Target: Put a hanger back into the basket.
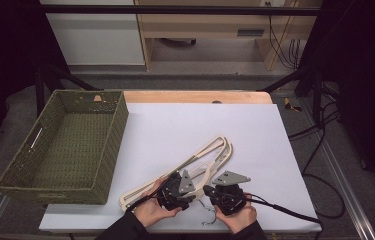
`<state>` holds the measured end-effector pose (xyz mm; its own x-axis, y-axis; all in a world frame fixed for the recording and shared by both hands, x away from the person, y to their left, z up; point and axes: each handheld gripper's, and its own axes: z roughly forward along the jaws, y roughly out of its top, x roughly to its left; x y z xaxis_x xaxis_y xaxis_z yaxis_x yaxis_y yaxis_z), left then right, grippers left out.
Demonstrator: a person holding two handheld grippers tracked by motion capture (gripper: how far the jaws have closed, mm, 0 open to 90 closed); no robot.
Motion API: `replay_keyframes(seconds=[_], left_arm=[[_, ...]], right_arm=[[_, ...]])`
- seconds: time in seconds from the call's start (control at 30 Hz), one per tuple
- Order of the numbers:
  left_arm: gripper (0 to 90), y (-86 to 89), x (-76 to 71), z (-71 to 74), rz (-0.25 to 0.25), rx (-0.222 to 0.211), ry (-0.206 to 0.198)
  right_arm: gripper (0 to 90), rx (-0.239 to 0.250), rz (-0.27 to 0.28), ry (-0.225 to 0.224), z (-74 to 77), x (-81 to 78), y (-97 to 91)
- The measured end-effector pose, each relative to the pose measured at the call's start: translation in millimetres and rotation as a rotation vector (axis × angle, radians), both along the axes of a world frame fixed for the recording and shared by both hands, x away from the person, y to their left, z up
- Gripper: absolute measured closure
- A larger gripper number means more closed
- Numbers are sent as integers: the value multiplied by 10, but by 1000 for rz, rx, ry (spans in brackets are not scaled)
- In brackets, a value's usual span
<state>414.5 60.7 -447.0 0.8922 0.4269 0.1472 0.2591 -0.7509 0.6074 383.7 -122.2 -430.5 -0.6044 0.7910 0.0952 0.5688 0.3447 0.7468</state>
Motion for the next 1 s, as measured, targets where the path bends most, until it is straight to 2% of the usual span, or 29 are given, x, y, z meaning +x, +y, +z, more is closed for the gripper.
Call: replay_keyframes(seconds=[0.03, 0.17, 0.2, 0.23, 0.4, 0.53, 0.63, 0.67, 0.7, 0.83, 0.87, 0.9, 0.93, 0.97, 1.0], left_arm=[[612, -4, 5, -8, -2, 14, -2], [691, -10, -1, -9, 17, 17, -18], [697, -10, -1, -9, 17, 17, -18], [701, -12, -5, -5, 17, 15, -20], [712, -33, -25, -2, 24, 17, -37], [728, -32, -41, 17, 8, 24, -48], [740, -29, -52, 25, 4, 35, -64], [744, -29, -52, 25, 4, 35, -64], [747, -22, -53, 26, 3, 39, -70], [756, -1, -59, 50, 5, 33, -78], [756, 10, -59, 64, 7, 29, -81], [761, 37, -55, 97, 11, 23, -87], [764, 37, -55, 97, 11, 23, -87], [767, 72, -46, 135, 16, 15, -92], [770, 72, -46, 135, 16, 15, -92]], right_arm=[[895, -3, 5, -3, 8, -2, -1], [896, 7, -1, 10, 50, 0, -5], [895, 4, 12, -7, 47, 10, -18], [895, 9, 7, 2, 59, 6, -16], [894, 18, 4, -9, 78, 13, -23], [885, 22, 11, -7, 103, 13, -39], [847, 42, 19, -49, 158, 1, -80], [847, 42, 19, -49, 158, 1, -80], [821, 55, 27, -82, 217, -6, -133], [760, 93, 22, -146, 356, -38, -277], [760, 93, 22, -146, 356, -38, -277], [709, 110, 13, -192, 424, -49, -377], [709, 110, 13, -192, 424, -49, -377], [642, 127, -13, -243, 470, -56, -482], [620, 131, -24, -257, 483, -53, -539]])
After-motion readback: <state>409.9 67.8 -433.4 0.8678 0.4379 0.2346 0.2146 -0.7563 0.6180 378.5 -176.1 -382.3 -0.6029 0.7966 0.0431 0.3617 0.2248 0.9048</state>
